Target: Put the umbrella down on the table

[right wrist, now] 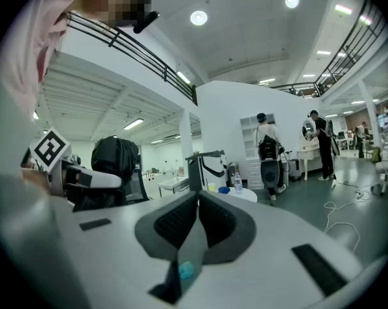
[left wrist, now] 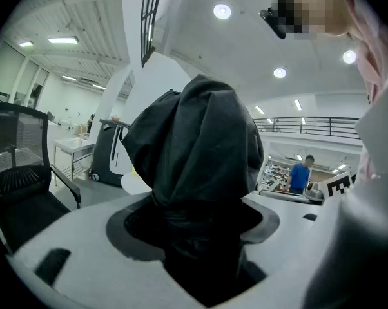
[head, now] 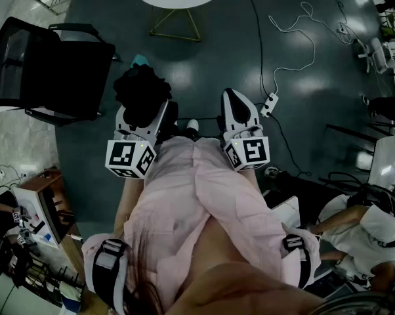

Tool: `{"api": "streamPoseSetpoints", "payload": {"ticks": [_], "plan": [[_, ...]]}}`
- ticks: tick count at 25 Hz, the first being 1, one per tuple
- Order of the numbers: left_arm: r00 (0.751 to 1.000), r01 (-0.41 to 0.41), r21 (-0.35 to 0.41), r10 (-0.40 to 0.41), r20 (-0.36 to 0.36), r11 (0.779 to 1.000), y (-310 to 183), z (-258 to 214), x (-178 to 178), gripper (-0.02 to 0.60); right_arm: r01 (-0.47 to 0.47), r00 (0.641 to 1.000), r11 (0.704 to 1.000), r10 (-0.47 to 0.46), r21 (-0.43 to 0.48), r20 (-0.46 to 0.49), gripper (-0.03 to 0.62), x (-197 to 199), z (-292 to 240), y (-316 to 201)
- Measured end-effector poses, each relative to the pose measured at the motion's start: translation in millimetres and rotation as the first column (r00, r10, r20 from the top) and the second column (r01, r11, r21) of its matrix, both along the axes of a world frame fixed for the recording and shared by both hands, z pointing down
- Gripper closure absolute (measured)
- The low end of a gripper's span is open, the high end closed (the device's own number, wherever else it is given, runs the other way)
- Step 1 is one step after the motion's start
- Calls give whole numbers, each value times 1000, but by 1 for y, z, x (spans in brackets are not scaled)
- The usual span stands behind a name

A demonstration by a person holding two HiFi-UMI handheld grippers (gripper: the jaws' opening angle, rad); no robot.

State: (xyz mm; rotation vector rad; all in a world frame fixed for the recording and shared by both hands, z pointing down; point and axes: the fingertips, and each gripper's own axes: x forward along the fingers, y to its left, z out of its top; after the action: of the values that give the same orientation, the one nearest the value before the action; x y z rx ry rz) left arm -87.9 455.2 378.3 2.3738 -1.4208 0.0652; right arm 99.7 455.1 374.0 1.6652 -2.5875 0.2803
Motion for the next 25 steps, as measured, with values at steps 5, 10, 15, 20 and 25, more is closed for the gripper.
{"api": "streamPoseSetpoints", "payload": {"ticks": [5, 10, 15, 20, 25], "plan": [[1000, 13, -3, -13, 1, 1000, 0, 2, 7, 268, 2, 1000, 1000, -2, -1, 2, 562, 12, 3, 0], [999, 33, 2, -33, 10, 999, -6, 1, 14, 268, 11, 1000, 1000, -11, -1, -1, 562, 24, 4, -4], [997, 73, 15, -73, -10, 997, -14, 0, 14, 268, 19, 1000, 1000, -19, -5, -20, 562, 37, 9, -10], [994, 106, 13, -106, -30, 994, -27, -3, 8, 268, 22, 1000, 1000, -22, 6, -4, 560, 44, 7, -19], [993, 116, 14, -115, -31, 993, -57, -1, -3, 268, 7, 1000, 1000, -7, -14, 0, 560, 41, 13, -44]]}}
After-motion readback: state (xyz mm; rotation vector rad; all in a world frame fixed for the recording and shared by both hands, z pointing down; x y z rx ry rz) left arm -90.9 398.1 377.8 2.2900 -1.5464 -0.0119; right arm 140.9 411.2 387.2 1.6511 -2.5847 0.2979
